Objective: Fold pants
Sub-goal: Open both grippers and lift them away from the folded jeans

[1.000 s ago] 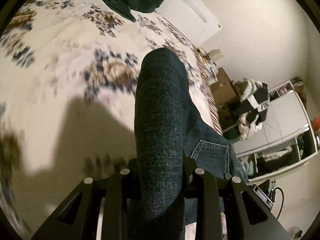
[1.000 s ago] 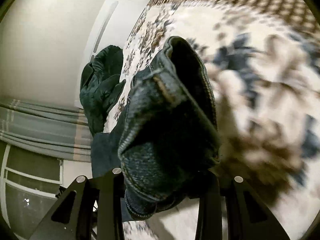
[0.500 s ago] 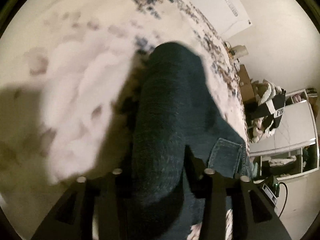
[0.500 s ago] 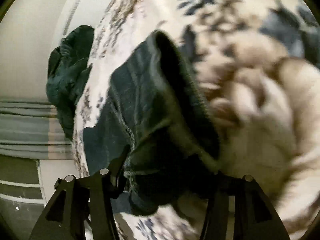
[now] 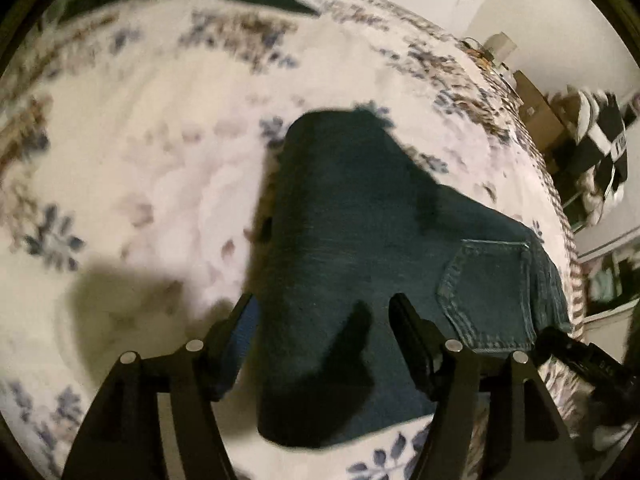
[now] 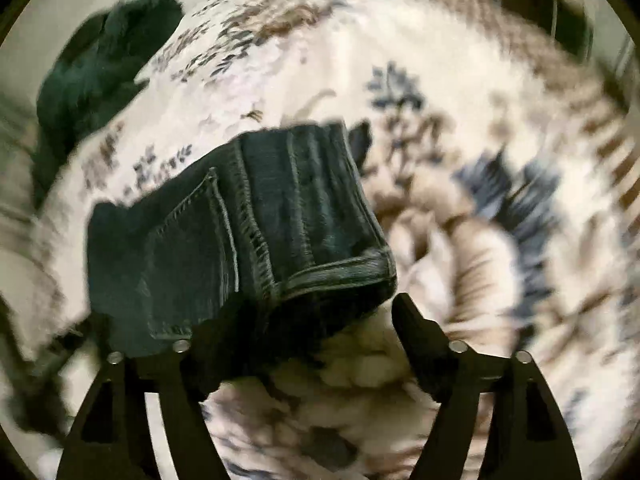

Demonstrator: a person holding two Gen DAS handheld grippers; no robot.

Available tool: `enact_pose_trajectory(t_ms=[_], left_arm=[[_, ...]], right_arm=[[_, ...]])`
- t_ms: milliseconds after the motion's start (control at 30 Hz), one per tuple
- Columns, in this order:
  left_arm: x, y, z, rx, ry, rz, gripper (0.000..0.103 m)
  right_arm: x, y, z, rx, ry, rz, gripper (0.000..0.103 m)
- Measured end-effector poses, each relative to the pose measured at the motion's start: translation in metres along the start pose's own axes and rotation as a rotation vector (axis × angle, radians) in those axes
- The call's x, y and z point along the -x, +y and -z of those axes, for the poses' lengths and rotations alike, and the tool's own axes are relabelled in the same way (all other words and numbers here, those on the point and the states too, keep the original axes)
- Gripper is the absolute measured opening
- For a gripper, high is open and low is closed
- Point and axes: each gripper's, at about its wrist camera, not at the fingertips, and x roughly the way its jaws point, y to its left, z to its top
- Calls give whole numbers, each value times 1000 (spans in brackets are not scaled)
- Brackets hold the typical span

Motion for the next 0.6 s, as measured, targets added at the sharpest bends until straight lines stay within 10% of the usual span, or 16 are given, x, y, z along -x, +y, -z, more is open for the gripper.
enact_pose_trajectory(t_ms=[133,233,600], left_arm=[[32,-24,15,-69,-43,-91,68],[58,-41,21,-102,-57,-123,90],[219,-108,55,-101,-199,-186,91]], right_arm=[[45,27,11,144,-106,144,85],[77,32,20,174,-150,165,87],[270,30,80,240,-296,151,89]])
